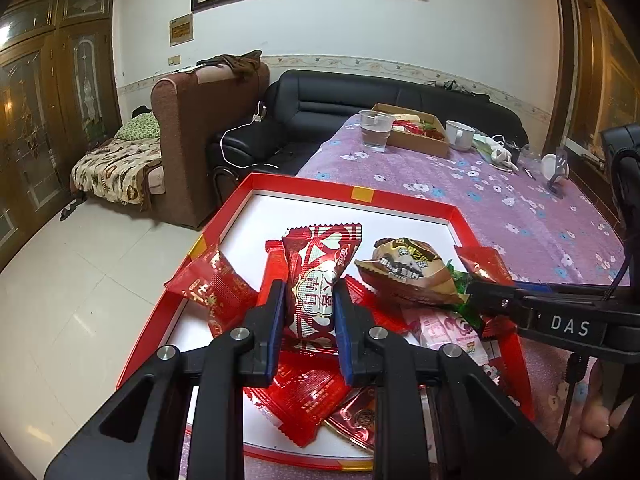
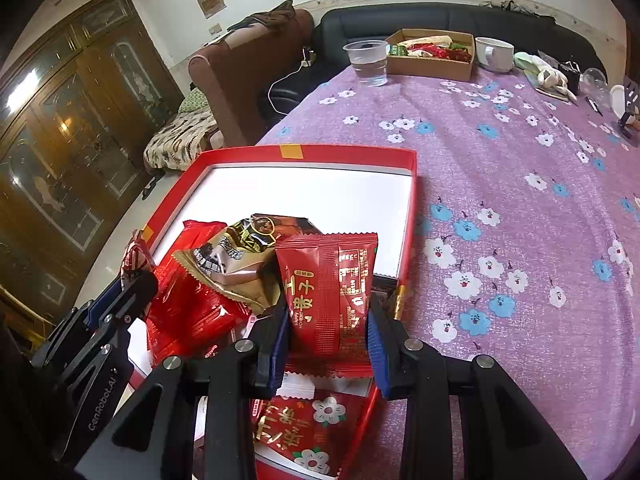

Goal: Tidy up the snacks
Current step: 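Release the red-and-white packet with the left gripper while the right releases its packet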

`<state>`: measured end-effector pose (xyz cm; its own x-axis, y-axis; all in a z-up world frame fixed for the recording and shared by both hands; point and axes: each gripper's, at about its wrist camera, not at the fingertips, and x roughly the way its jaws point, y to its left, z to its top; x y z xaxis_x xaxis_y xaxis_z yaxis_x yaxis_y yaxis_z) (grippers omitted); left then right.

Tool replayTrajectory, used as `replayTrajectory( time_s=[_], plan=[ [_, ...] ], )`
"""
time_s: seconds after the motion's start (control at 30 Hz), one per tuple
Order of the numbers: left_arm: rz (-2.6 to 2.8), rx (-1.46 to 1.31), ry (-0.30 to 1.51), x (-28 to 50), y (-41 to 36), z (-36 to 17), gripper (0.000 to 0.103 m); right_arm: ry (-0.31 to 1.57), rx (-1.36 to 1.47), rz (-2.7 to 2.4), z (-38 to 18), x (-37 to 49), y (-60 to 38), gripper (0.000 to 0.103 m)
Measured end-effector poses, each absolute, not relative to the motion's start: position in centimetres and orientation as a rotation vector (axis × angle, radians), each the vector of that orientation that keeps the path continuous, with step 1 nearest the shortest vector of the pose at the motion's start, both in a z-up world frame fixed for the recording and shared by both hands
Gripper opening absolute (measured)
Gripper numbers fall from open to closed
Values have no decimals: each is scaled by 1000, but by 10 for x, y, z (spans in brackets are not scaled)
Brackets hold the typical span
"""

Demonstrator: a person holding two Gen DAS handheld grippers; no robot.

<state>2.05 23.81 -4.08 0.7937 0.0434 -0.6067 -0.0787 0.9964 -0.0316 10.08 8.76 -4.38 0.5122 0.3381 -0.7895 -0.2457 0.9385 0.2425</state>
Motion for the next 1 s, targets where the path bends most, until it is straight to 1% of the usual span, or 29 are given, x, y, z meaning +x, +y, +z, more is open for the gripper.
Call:
replayTrajectory(
  time_s=[0.3, 0.33, 0.37, 0.43, 0.5, 0.53, 0.57, 0.6, 0.67, 0.77, 0.8, 0.87, 1.0],
  plan=[
    [39, -55, 679, 26, 239, -45, 21, 965, 91, 365, -44, 101, 100, 35],
    [49, -48, 679, 27, 239, -45, 21, 964, 89, 369, -45, 101, 102, 35],
    [55, -44, 681, 28, 238, -45, 21, 961, 87, 374, -46, 101, 103, 38],
    [63, -36, 688, 30, 236, -45, 24, 958, 83, 378, -47, 102, 105, 38],
    [73, -18, 702, 33, 232, -47, 34, 946, 81, 387, -49, 102, 105, 38],
    [73, -13, 700, 33, 230, -47, 38, 939, 76, 388, -49, 102, 105, 38],
    [76, -9, 698, 32, 228, -47, 47, 929, 69, 387, -48, 101, 104, 38],
    [89, -2, 692, 31, 226, -46, 58, 919, 61, 383, -48, 100, 104, 38],
    [100, 6, 668, 28, 223, -43, 67, 897, 59, 377, -46, 99, 100, 43],
    [101, 30, 636, 24, 216, -34, 70, 844, 62, 368, -37, 93, 94, 44],
    [106, 38, 628, 22, 213, -31, 75, 824, 65, 369, -33, 90, 92, 44],
    [118, 46, 604, 16, 209, -24, 81, 787, 71, 379, -25, 84, 88, 47],
    [129, 44, 581, 6, 207, -13, 82, 729, 82, 388, -11, 71, 83, 48]
  ],
)
